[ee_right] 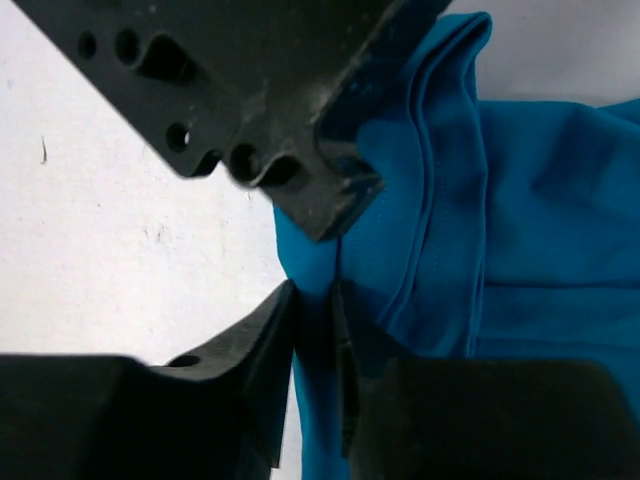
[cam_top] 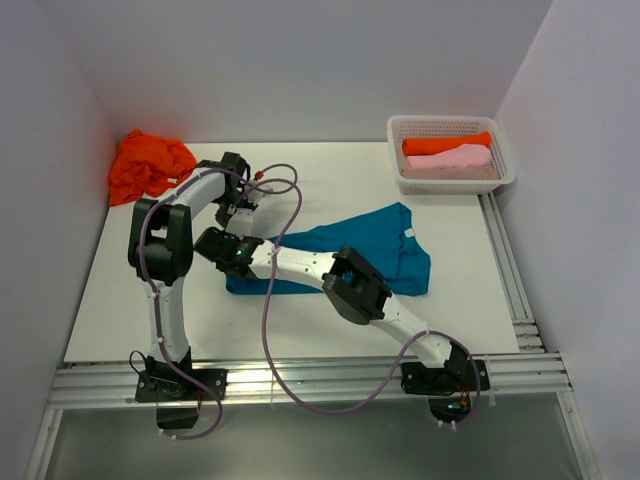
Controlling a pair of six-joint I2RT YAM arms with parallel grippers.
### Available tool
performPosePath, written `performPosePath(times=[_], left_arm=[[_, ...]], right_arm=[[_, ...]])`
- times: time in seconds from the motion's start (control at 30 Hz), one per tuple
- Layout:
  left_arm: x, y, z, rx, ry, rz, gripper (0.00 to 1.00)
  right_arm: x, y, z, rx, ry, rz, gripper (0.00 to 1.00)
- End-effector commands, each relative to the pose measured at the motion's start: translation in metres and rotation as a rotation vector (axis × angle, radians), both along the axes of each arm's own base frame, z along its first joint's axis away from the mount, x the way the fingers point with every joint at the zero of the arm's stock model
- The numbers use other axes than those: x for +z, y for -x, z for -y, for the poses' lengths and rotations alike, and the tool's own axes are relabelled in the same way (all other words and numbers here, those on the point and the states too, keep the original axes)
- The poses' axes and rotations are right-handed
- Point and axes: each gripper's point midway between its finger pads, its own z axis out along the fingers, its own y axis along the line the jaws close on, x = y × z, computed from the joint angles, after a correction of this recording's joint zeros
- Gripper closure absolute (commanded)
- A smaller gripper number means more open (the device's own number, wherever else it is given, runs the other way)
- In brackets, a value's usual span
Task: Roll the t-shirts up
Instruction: Roll the tshirt
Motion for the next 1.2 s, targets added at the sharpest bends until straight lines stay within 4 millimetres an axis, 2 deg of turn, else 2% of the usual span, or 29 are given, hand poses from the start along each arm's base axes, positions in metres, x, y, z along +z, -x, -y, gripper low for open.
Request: performPosePath(times=[0.0, 0.03, 0.07, 0.1, 0.13, 0.2, 0.23, 0.3, 0.33, 0.4, 0.43, 0.5, 0.53, 0.7, 0.73, 0.77, 0.8, 0.83, 0.87, 0.9, 0.93, 0.97, 1.0, 1.17], left_arm=[[0.033, -0.009, 0.016, -0.05, 0.049, 0.075, 0.92], [0.034, -0.009, 0.017, -0.054, 0.062, 0.071, 0.89], [0.037, -0.011, 0.019, -0.058, 0.073, 0.078, 0.86], [0.041, -0.012, 0.02, -0.059, 0.086, 0.08, 0.78], [0.042, -0.009, 0.024, -0.073, 0.109, 0.062, 0.73], [0.051, -0.016, 0.026, -0.081, 0.138, 0.073, 0.63], [0.054, -0.015, 0.027, -0.078, 0.146, 0.061, 0.6], [0.065, -0.023, 0.03, -0.078, 0.191, 0.068, 0.53], [0.067, -0.025, 0.032, -0.078, 0.209, 0.064, 0.52], [0.076, -0.03, 0.031, -0.063, 0.256, 0.052, 0.5], [0.079, -0.033, 0.029, -0.059, 0.27, 0.053, 0.49], [0.085, -0.037, 0.024, -0.04, 0.312, 0.052, 0.49], [0.087, -0.038, 0.023, -0.031, 0.327, 0.049, 0.49], [0.093, -0.044, 0.002, 0.044, 0.418, 0.039, 0.5], [0.095, -0.042, 0.002, 0.052, 0.457, 0.027, 0.5], [0.095, -0.042, -0.006, 0.072, 0.475, 0.02, 0.5], [0.094, -0.041, -0.008, 0.076, 0.496, 0.009, 0.5], [0.096, -0.037, -0.007, 0.08, 0.532, -0.01, 0.51], [0.092, -0.035, -0.017, 0.109, 0.555, -0.024, 0.51], [0.093, -0.032, -0.019, 0.11, 0.572, -0.026, 0.51], [0.094, -0.029, -0.018, 0.115, 0.604, -0.039, 0.51], [0.089, -0.024, -0.022, 0.13, 0.618, -0.06, 0.51], [0.088, -0.02, -0.023, 0.127, 0.632, -0.066, 0.51], [0.073, 0.004, -0.019, 0.129, 0.718, -0.145, 0.49]], right_arm=[[-0.018, 0.0, 0.004, 0.002, -0.027, -0.067, 0.75], [-0.028, 0.006, 0.009, 0.01, -0.027, -0.096, 0.77], [-0.025, 0.001, 0.005, 0.009, -0.068, -0.089, 0.78], [-0.019, 0.001, 0.004, 0.004, -0.1, -0.09, 0.8], [-0.028, 0.004, 0.011, 0.001, -0.097, -0.109, 0.8], [-0.018, 0.0, 0.007, 0.002, -0.17, -0.112, 0.83], [-0.025, 0.002, 0.012, -0.002, -0.172, -0.127, 0.84], [-0.011, -0.002, 0.007, 0.001, -0.24, -0.117, 0.84], [-0.015, -0.001, 0.011, -0.003, -0.243, -0.125, 0.84], [0.0, -0.003, 0.007, 0.001, -0.302, -0.116, 0.85], [-0.004, -0.002, 0.011, -0.003, -0.308, -0.124, 0.85], [0.009, -0.004, 0.007, -0.003, -0.37, -0.116, 0.86], [0.005, -0.004, 0.012, -0.009, -0.374, -0.123, 0.86], [0.02, -0.004, 0.012, -0.027, -0.481, -0.123, 0.88], [0.013, 0.0, 0.017, -0.029, -0.484, -0.139, 0.88], [0.02, -0.001, 0.015, -0.029, -0.519, -0.13, 0.88], [0.021, -0.001, 0.016, -0.043, -0.543, -0.136, 0.89], [0.012, 0.002, 0.023, -0.052, -0.538, -0.149, 0.89], [0.02, 0.0, 0.022, -0.055, -0.573, -0.136, 0.89], [0.018, 0.0, 0.024, -0.072, -0.592, -0.145, 0.89], [0.01, 0.005, 0.03, -0.082, -0.589, -0.162, 0.9], [0.015, 0.004, 0.028, -0.077, -0.63, -0.155, 0.9], [0.007, 0.006, 0.035, -0.1, -0.638, -0.173, 0.9], [0.008, 0.006, 0.037, -0.109, -0.754, -0.19, 0.91]])
